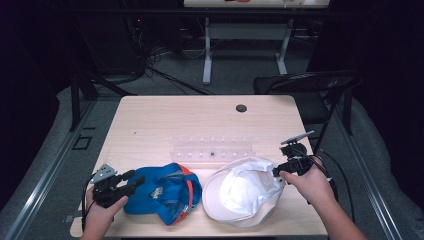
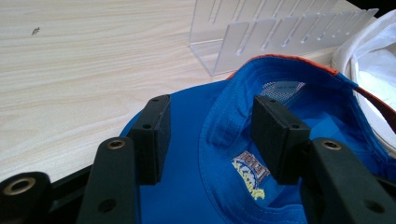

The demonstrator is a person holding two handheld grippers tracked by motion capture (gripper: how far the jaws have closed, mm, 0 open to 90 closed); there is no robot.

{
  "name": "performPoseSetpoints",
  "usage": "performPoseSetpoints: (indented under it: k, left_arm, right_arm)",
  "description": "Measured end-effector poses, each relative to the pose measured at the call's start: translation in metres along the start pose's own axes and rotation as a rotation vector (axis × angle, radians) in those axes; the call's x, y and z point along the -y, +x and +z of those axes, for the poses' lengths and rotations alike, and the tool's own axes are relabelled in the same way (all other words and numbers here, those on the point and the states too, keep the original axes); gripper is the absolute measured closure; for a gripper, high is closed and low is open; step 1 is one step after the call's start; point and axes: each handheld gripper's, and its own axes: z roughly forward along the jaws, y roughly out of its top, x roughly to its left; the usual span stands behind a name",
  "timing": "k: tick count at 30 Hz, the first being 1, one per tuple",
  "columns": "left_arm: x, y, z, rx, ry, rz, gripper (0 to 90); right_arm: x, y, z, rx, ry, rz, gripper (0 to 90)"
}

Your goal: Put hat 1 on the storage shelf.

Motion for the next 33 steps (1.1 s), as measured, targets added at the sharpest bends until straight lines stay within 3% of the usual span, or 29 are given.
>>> performPoseSetpoints:
  k: [10,14,19,25,28,33]
  left_arm:
    - [0.000,0.000,0.000,0.005,0.000,0.009,49.4]
    - [-0.001,-0.001,0.000,0.006,-0.012,0.008,49.4]
    - [-0.003,-0.002,-0.001,0.020,-0.036,-0.003,50.8]
    - [-0.005,-0.002,-0.003,0.027,-0.048,0.008,53.1]
    - [-0.005,-0.001,-0.003,0.022,-0.049,0.009,53.1]
    - [-0.005,0.000,-0.002,0.016,-0.017,0.006,53.0]
  right_arm:
    - [-0.005,-0.007,0.013,-0.067,0.080,0.037,66.2]
    - [-0.006,-0.008,0.013,-0.074,0.100,0.043,70.9]
    - [-0.009,-0.010,0.012,-0.116,0.126,0.063,74.7]
    - [-0.011,-0.010,0.012,-0.118,0.155,0.043,75.5]
    - [-0.012,-0.009,0.012,-0.119,0.159,0.062,75.8]
    - [-0.014,-0.007,0.010,-0.099,0.183,0.051,77.5]
